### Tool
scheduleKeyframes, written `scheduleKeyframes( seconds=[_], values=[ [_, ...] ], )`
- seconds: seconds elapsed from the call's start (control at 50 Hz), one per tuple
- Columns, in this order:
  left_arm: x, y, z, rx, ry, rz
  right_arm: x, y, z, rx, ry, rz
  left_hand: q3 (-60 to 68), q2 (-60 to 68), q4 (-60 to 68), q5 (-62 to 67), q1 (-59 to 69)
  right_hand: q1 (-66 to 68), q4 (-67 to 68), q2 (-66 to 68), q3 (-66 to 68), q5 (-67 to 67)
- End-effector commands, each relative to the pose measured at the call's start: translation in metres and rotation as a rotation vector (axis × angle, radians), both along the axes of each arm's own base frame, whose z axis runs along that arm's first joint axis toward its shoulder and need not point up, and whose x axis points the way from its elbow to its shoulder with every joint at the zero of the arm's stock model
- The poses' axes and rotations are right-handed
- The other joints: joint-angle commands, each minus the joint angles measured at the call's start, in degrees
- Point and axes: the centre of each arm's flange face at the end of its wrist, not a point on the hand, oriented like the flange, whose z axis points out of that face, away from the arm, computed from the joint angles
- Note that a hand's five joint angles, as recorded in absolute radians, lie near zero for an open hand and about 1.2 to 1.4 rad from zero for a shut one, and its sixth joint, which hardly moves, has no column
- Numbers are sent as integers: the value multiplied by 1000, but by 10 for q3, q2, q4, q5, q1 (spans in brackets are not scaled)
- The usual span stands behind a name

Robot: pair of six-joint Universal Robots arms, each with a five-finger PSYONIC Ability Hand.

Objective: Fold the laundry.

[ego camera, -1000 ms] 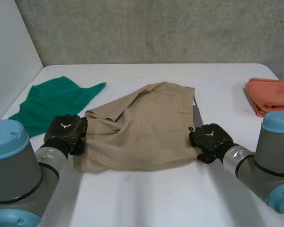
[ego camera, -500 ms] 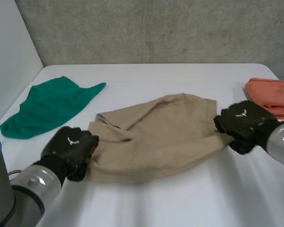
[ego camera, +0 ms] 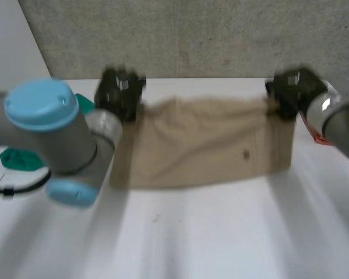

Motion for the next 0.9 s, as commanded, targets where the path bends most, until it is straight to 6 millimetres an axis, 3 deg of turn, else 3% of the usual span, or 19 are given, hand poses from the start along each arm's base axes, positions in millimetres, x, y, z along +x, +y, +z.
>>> scheduleKeyframes(
  seconds=[0.02,0.04,0.08,0.12,0.2,0.24,0.28,0.3,0.34,0.4,0.42,0.44,0.56,0.58,0.64,0.7,0.78,0.8,0.9],
  values=[
    [-2,-42,125,-500,305,53,26,-31,110,-517,-283,37,116,114,111,138,167,259,118,127,127,135],
    [4,-46,145,-582,356,71,27,-31,118,-562,-305,38,116,114,111,138,167,259,118,127,127,135],
    [8,-47,160,-651,401,88,29,-31,140,-684,-357,28,116,114,111,138,167,259,118,127,127,135],
    [11,-46,175,-718,452,103,33,-29,149,-750,-390,27,116,114,111,138,167,259,118,127,127,135],
    [8,-45,166,-687,442,97,37,-29,140,-711,-381,28,116,114,111,138,167,259,118,127,127,135],
    [5,-44,145,-615,400,90,37,-29,131,-669,-365,26,116,114,111,138,167,259,118,127,127,135],
    [3,-43,125,-552,362,86,39,-31,110,-580,-332,23,116,114,111,138,167,259,118,127,127,135],
    [2,-41,101,-476,317,81,39,-32,101,-546,-320,24,116,114,111,138,167,259,118,127,127,135],
    [2,-38,81,-411,278,79,41,-32,75,-453,-277,22,116,114,111,138,167,259,118,127,127,135],
    [1,-24,33,-262,186,63,41,-31,49,-361,-236,17,116,114,111,138,167,259,118,127,127,135],
    [1,-20,23,-228,162,58,41,-29,31,-306,-205,15,116,114,111,138,167,259,118,127,127,135],
    [2,-12,-4,-148,111,54,41,-29,19,-270,-188,15,116,114,111,138,167,259,118,127,127,135],
    [15,15,-65,61,-34,55,40,-16,-62,-58,-35,53,116,114,111,138,167,259,118,127,127,135],
    [17,20,-72,92,-55,53,38,-7,-84,3,33,75,116,114,111,138,167,259,118,127,127,135],
    [27,39,-90,184,-118,49,30,8,-104,95,124,87,116,114,111,138,167,259,118,127,127,135],
    [33,61,-94,254,-171,31,25,23,-111,160,161,92,116,114,111,138,167,259,118,127,127,135],
    [47,89,-81,326,-232,15,14,52,-99,246,208,97,116,114,111,138,167,259,118,127,127,135],
    [50,95,-79,339,-248,11,7,70,-89,298,242,106,116,114,111,138,167,259,118,127,127,135],
    [70,140,-64,452,-401,-34,-8,117,-72,443,320,157,116,114,111,138,167,259,118,127,127,135]
  ],
)
